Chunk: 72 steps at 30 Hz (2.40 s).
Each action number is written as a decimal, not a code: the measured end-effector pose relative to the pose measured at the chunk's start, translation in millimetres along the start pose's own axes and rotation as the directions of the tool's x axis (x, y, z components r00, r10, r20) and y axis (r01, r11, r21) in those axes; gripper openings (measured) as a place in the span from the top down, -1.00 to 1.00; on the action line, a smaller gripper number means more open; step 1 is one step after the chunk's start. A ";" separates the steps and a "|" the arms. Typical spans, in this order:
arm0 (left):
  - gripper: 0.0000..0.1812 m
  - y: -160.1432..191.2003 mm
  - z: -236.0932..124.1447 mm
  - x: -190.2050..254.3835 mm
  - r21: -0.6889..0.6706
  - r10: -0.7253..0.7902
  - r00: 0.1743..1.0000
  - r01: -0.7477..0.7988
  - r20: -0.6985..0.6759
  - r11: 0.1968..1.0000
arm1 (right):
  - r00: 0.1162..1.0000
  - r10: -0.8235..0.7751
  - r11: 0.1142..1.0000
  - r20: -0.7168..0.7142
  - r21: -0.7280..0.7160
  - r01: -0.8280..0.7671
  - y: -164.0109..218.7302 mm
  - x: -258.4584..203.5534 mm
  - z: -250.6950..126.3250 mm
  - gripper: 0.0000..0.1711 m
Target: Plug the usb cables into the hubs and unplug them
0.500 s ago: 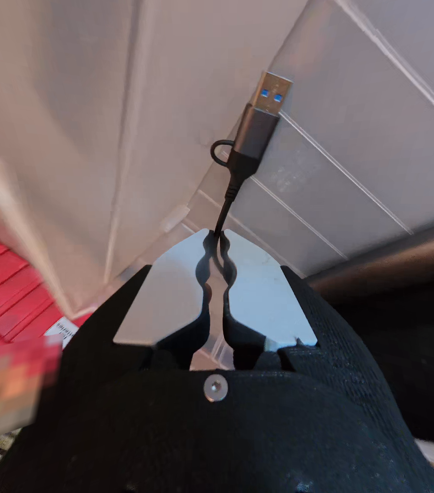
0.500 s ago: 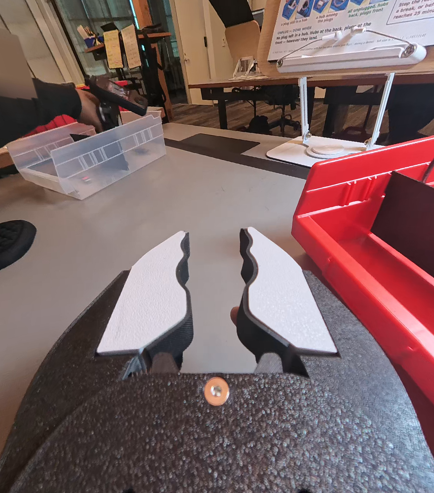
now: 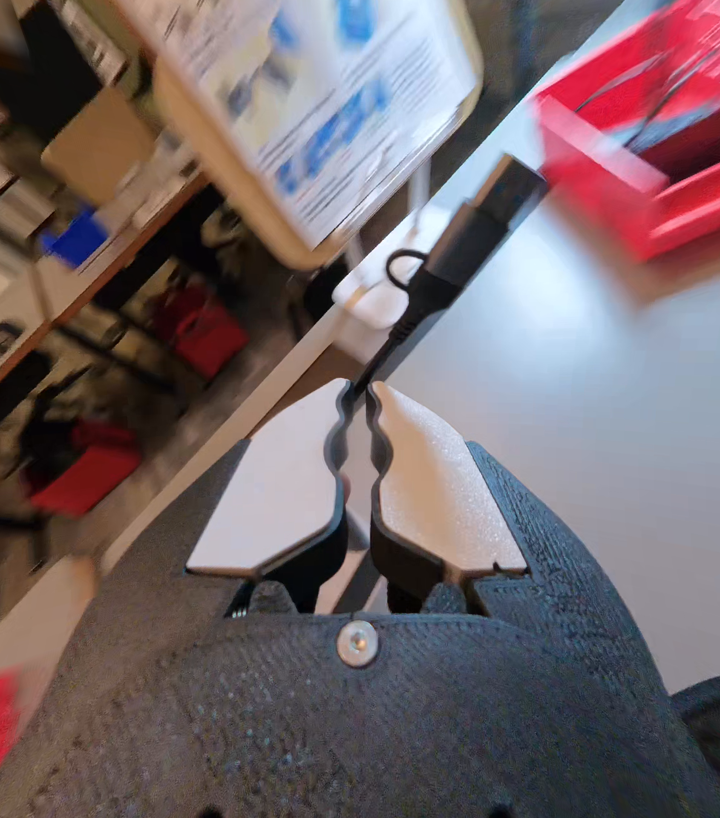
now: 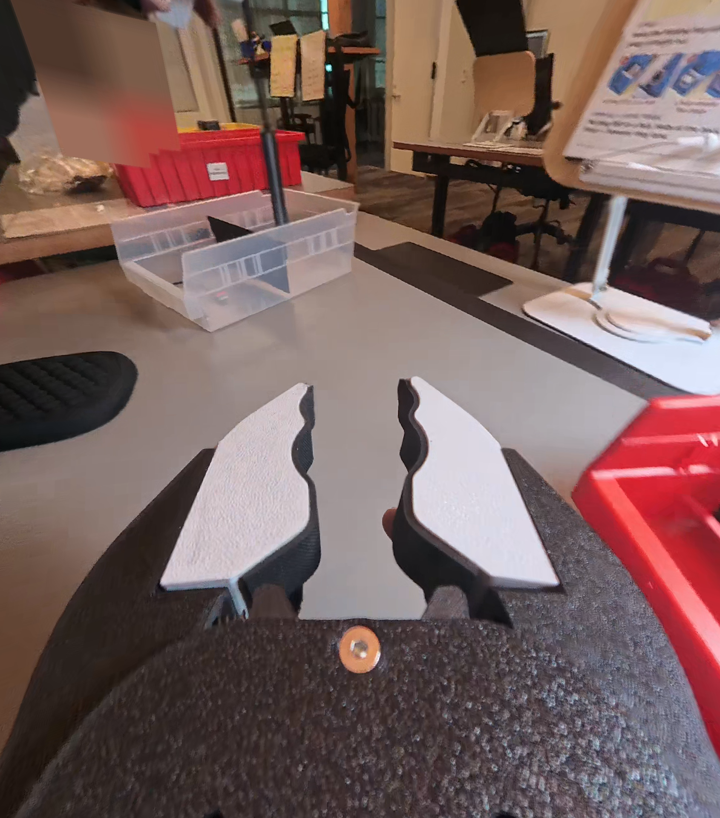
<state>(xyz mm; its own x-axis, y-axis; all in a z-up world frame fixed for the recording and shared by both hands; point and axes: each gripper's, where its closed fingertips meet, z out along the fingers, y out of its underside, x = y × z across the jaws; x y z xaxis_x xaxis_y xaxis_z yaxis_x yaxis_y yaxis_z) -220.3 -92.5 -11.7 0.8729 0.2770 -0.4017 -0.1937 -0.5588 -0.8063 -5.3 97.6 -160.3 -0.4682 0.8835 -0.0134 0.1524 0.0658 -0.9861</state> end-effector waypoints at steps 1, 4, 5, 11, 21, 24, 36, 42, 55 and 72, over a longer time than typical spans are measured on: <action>0.95 -15.0 1.4 26.6 0.072 -0.015 0.998 0.019 -0.059 0.997 | 0.999 -0.023 1.000 0.027 -0.016 0.023 -6.5 -7.6 7.3 0.56; 0.95 -41.8 14.4 102.8 0.236 -0.075 0.970 0.130 -0.229 0.963 | 0.992 -0.056 0.994 0.114 -0.086 0.066 -13.3 -29.2 32.9 0.51; 0.95 -44.8 20.8 124.3 0.265 -0.097 0.957 0.172 -0.274 0.949 | 0.989 -0.049 0.990 0.137 -0.122 0.066 -8.3 -34.6 42.5 0.49; 0.96 -42.0 51.4 222.1 0.295 -0.157 0.829 0.358 -0.537 0.886 | 0.941 0.058 0.928 0.333 -0.366 0.072 66.5 -74.4 69.9 0.40; 0.95 -44.2 43.1 248.5 0.249 -0.190 0.618 0.551 -0.763 0.796 | 0.877 0.130 0.941 0.463 -0.336 0.038 75.1 -88.8 68.6 0.37; 0.96 -46.4 41.6 249.4 0.245 -0.195 0.593 0.579 -0.781 0.778 | 0.790 0.155 0.956 0.593 -0.291 0.031 67.5 -110.4 62.6 0.66; 0.57 4.8 62.3 239.7 0.074 -0.278 0.559 0.526 -0.781 0.847 | 0.702 0.401 0.888 0.589 -0.060 -0.456 -6.8 -59.0 29.1 0.81; 0.48 15.3 64.8 280.4 0.183 -0.071 0.691 0.287 -0.719 0.940 | 0.468 0.659 0.588 0.589 -0.016 -0.809 -23.8 -1.3 14.0 0.81; 0.63 -3.8 77.2 270.4 0.438 0.270 0.959 -0.208 -0.085 0.875 | 0.281 0.746 0.368 0.603 -0.023 -0.929 -26.2 -8.6 20.6 0.81; 0.63 -3.0 74.6 236.4 0.289 -0.227 0.860 0.385 -0.457 0.877 | 0.939 -0.319 0.946 -0.126 -0.107 0.307 12.5 17.5 27.5 0.33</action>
<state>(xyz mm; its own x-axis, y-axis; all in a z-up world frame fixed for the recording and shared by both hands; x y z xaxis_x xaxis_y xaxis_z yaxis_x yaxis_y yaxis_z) -46.8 33.0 -136.7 0.9993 0.0078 0.0362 0.0370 -0.1574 -0.9868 -35.5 101.2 -177.5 -0.3783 0.8675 0.3229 0.0941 0.3830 -0.9189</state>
